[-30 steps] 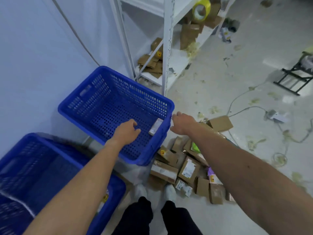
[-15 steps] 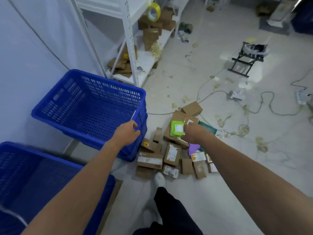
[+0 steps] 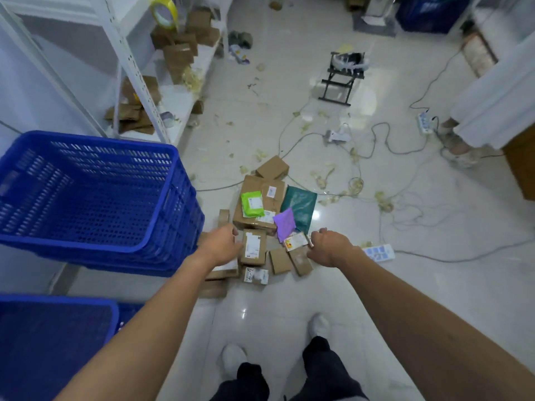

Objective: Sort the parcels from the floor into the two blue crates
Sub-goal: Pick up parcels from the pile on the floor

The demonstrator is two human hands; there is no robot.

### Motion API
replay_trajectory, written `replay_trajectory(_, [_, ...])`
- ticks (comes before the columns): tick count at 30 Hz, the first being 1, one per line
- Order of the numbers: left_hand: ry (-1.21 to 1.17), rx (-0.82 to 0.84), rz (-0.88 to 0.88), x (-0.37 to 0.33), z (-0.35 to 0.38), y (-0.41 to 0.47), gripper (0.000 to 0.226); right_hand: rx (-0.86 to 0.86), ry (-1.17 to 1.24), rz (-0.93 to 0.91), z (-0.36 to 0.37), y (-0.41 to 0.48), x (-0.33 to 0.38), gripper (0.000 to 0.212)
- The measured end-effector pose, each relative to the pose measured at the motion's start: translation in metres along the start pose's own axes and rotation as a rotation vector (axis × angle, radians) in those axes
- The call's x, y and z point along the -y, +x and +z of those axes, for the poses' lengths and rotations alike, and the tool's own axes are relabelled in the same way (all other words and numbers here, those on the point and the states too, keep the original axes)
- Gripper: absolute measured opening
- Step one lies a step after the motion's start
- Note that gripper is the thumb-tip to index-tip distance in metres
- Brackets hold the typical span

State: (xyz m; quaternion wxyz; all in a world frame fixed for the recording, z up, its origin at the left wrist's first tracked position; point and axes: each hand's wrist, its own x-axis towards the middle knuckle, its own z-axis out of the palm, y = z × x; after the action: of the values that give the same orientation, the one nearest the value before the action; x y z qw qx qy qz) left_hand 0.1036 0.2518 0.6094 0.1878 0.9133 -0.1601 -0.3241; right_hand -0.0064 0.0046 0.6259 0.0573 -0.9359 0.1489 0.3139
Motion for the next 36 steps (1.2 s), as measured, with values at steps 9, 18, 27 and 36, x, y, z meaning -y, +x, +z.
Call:
replay_trajectory(9, [0.065,0.066,0.054,-0.137,0.07,0.029,0.041,0.004,0.069,0.039,0.028,0.0,-0.138,0.048])
replay_trajectory(18, [-0.044,0.067,-0.094,-0.247,0.146,0.046,0.041,0.035,0.012,-0.12,0.031,0.035,-0.258,0.044])
replay_trajectory(27, [-0.011,0.078,-0.155,-0.267,0.18,0.084,0.034,0.099,-0.079,-0.175,0.041,0.075,-0.301,0.044])
replay_trajectory(36, [0.051,0.234,-0.144,-0.239,0.257,0.168,0.047,0.097,-0.043,-0.135,0.102,0.13,-0.324,0.05])
